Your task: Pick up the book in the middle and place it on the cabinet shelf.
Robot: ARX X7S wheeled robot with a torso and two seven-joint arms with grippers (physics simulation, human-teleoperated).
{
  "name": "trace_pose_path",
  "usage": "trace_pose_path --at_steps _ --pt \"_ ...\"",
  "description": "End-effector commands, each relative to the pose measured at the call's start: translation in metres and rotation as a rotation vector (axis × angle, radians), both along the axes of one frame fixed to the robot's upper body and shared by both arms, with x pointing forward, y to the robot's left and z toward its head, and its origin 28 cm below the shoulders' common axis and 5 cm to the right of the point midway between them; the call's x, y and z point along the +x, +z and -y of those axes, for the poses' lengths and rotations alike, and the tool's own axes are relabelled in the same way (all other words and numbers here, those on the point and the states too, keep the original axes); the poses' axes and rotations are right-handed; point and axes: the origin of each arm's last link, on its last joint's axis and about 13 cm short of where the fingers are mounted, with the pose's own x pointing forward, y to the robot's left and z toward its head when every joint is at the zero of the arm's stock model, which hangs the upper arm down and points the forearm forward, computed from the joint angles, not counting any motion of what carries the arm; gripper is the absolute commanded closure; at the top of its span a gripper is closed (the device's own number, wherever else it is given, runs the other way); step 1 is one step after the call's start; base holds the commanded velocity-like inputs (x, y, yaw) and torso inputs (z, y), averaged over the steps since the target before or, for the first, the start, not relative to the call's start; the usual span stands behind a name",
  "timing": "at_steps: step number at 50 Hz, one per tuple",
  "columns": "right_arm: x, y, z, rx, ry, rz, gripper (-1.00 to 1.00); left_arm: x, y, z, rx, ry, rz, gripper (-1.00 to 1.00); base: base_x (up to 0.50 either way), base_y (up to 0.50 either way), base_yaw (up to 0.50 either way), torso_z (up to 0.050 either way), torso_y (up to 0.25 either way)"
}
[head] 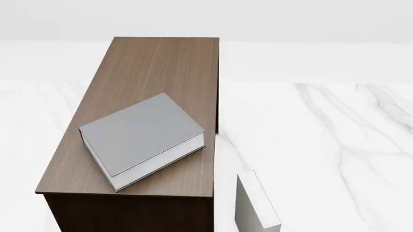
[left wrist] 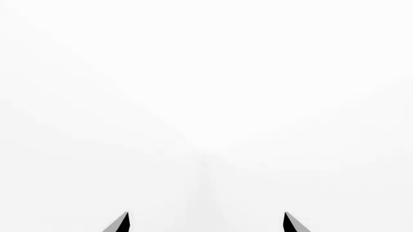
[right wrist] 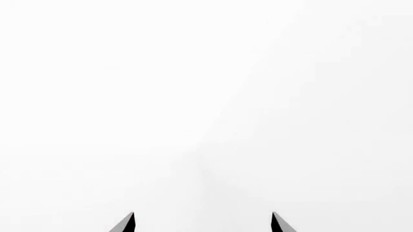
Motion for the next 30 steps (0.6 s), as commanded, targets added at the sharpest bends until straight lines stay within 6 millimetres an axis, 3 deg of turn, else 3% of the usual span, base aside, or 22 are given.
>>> trace_pose_path --at_steps 1,9,18,30 --pt "-0.013 0.036 0.017 -0.026 -0.086 0.175 -1.00 -0.006 0.024 -0.026 0.035 0.163 0.120 -1.00 0.00 0.00 0.00 0.000 0.000" --pt "-0.025 0.056 0.023 -0.037 -0.122 0.265 -1.00 -0.019 0.046 -0.043 0.055 0.268 0.208 -1.00 0.00 0.00 0.00 0.000 0.000" --pt "-0.035 0.065 0.025 -0.044 -0.134 0.325 -1.00 -0.032 0.063 -0.047 0.075 0.303 0.261 -1.00 0.00 0.00 0.00 0.000 0.000" --pt "-0.035 0.064 0.021 -0.046 -0.114 0.324 -1.00 -0.036 0.065 -0.050 0.075 0.321 0.271 -1.00 0.00 0.00 0.00 0.000 0.000"
